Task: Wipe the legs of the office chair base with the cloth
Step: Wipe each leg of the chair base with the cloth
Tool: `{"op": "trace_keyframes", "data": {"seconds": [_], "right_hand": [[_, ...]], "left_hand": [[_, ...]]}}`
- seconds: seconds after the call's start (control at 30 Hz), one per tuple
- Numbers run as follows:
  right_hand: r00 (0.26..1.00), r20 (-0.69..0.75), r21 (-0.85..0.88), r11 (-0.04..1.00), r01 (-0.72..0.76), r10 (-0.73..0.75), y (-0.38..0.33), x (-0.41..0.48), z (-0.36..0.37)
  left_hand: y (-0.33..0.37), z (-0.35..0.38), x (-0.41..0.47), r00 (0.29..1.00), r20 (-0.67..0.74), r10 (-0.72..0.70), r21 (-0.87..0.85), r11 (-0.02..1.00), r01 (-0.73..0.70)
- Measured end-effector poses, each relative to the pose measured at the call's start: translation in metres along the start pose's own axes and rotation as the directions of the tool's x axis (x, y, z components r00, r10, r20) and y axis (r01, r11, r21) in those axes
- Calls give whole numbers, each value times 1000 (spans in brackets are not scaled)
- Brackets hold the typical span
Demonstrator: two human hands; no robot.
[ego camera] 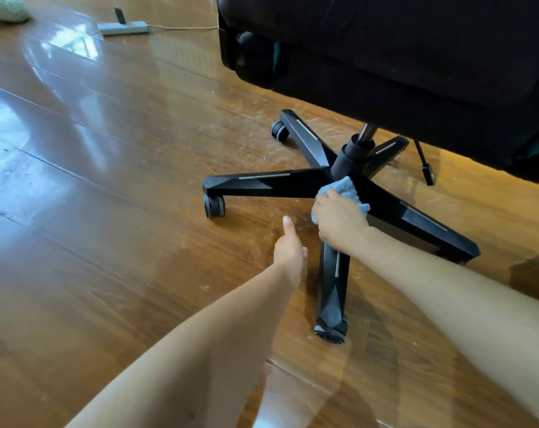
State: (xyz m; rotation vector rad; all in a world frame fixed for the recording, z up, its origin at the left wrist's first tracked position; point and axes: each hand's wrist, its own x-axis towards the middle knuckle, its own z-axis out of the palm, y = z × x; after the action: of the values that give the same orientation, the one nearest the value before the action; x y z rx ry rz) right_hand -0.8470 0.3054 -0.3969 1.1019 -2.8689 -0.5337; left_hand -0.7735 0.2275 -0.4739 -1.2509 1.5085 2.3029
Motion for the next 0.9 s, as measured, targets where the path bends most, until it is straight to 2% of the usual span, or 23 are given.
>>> {"op": "trace_keyframes", "data": {"seconds": [0.13,0.3,0.37,0.43,0.53,0.6,0.73,0.8,0.9], "right_hand": [[989,42,-7,990,141,-141,-9,-21,12],[999,40,-72,997,-12,15,1,15,9],[999,41,-68,998,-6,9,0,11,12],[997,51,-55,997,59,-56,-6,-10,12],[972,85,78,974,212,-218,-18,-51,11],[960,90,136,959,251,-264,-20,-66,14],[995,-24,104,989,102,-100,0,-34,27],[999,-16,137,989,52,-50,3,-25,34],[992,-67,207,971,117,-105,-8,-60,46]], "left_hand": [[1,-2,3,1000,-21,11,6,1000,-11],[-4,-7,3,1000,-20,14,37,999,-13],[-7,-10,2,1000,-5,18,41,999,-18],[-6,-13,2,1000,9,16,34,999,-17],[0,-16,3,1000,8,20,12,1000,-20],[0,-16,4,1000,-5,18,21,1000,-18],[-7,-15,1,1000,17,19,50,999,-20],[-11,-14,-1,1000,16,24,68,997,-25],[-9,-10,-4,999,27,33,83,996,-35]]}}
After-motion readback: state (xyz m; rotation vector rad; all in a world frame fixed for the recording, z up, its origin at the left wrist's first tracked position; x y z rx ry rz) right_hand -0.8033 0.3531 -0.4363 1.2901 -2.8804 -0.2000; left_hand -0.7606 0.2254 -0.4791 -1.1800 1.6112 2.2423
